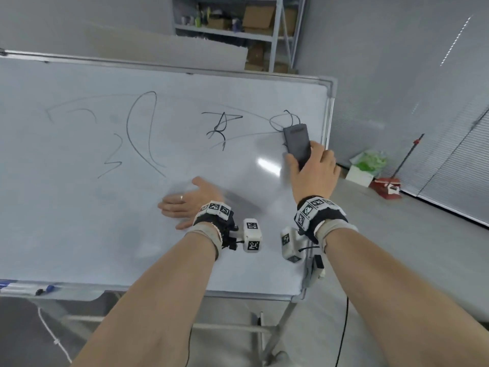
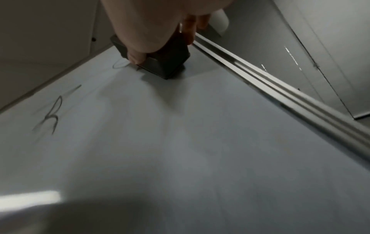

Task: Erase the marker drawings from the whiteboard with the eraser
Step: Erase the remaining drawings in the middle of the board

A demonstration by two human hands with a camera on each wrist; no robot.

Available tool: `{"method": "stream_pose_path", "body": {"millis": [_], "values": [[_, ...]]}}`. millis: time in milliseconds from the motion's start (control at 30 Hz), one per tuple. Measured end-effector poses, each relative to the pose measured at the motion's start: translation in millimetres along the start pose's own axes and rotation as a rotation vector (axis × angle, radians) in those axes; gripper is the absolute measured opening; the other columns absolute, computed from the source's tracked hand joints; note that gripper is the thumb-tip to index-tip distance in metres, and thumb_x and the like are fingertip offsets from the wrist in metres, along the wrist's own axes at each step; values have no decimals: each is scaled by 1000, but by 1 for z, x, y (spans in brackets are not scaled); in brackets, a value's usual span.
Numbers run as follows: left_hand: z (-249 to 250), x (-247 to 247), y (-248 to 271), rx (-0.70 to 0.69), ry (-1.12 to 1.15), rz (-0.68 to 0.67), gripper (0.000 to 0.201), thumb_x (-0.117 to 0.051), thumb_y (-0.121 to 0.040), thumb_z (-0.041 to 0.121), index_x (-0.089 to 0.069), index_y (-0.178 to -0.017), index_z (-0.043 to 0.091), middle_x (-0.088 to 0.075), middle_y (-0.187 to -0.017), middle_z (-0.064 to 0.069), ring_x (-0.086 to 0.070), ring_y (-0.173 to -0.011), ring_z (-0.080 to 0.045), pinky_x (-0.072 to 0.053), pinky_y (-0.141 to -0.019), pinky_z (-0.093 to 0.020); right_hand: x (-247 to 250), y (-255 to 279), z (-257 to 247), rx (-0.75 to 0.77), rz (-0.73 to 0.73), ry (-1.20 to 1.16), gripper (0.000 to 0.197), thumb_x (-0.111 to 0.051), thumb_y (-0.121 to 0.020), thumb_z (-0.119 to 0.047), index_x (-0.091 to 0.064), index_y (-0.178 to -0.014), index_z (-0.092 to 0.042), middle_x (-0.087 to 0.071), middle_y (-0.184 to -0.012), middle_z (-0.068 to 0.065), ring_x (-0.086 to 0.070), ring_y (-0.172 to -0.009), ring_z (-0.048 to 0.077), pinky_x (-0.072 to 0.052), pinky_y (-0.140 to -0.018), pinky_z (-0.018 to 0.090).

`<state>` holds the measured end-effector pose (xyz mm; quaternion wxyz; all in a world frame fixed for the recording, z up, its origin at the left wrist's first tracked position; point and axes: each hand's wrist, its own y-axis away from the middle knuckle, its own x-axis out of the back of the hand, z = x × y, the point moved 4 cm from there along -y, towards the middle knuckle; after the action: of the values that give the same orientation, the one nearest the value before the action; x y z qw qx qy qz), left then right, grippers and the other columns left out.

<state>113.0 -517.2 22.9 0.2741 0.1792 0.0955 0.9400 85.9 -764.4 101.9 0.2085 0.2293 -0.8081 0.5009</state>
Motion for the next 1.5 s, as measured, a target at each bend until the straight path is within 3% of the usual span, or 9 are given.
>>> {"method": "stream_pose_path", "body": {"millis": [167, 333, 500, 600, 833, 967, 1167, 1333, 1500], "values": [[10, 9, -23, 52, 67, 120, 70, -45, -91, 36, -28, -148, -1, -20, -161, -15, -13, -153, -33, -7, -121, -47, 4, -36, -12, -71, -6, -61, 66, -58, -88, -56, -37, -144, -30, -53, -110, 13, -52, -95, 30, -43, -84, 41], [23, 26, -52, 49, 83, 170, 69, -45, -92, 35, -28, -149, 0, -21, -161, -15, -16, -152, -33, -9, -120, -48, -15, -57, -59, -33, -12, -132, 64, -59, -86, -61, -42, -142, -34, -50, -106, 11, -51, -93, 31, -47, -83, 40], [23, 26, -67, 52, 81, 173, 66, -45, -93, 35, -29, -147, 0, -20, -162, -15, -15, -152, -33, -11, -120, -44, -42, -24, -116, 295, -119, -103, 59, -59, -87, -58, -46, -139, -35, -50, -101, 10, -49, -86, 28, -42, -77, 39], [24, 24, -63, 55, 87, 190, 64, -44, -94, 34, -31, -147, 1, -21, -161, -14, -13, -152, -32, -9, -120, -44, -42, -28, -110, 351, -126, -45, 60, -54, -88, -62, -44, -141, -36, -51, -100, 7, -50, -85, 27, -40, -77, 39], [23, 17, -49, 56, 97, 193, 63, -42, -95, 34, -30, -147, 1, -22, -160, -14, -15, -152, -32, -8, -120, -41, -18, -52, -27, -106, 45, -6, 66, -48, -93, -62, -33, -151, -34, -51, -113, 16, -50, -98, 34, -40, -89, 46], [19, 23, -59, 6, 45, 221, 64, -40, -95, 36, -31, -148, 2, -25, -159, -14, -18, -152, -32, -10, -120, -40, -24, -29, -33, -160, 98, -49, 64, -54, -91, -60, -42, -146, -31, -51, -106, 15, -51, -94, 32, -42, -89, 45], [18, 38, -87, 57, 90, 208, 60, -41, -97, 40, -37, -142, 1, -27, -158, -13, -18, -151, -32, -8, -121, -47, -48, -7, -96, 87, -35, -222, 59, -65, -84, -57, -52, -137, -34, -50, -97, 9, -50, -84, 28, -49, -72, 38], [18, 60, -112, 96, 113, 148, 66, -39, -98, 39, -27, -150, 2, -18, -163, -13, -14, -152, -29, -8, -121, -45, -65, 11, -150, 219, -116, -240, 60, -68, -83, -52, -52, -137, -34, -51, -95, 10, -51, -79, 29, -47, -76, 39], [6, 78, -148, 65, 8, -83, 60, -32, -102, 31, -27, -152, -3, -18, -162, -21, -16, -150, -37, -13, -124, -46, -82, 32, -191, 394, -211, -192, 59, -66, -84, -55, -50, -137, -36, -48, -97, 8, -49, -83, 26, -45, -79, 40]]}}
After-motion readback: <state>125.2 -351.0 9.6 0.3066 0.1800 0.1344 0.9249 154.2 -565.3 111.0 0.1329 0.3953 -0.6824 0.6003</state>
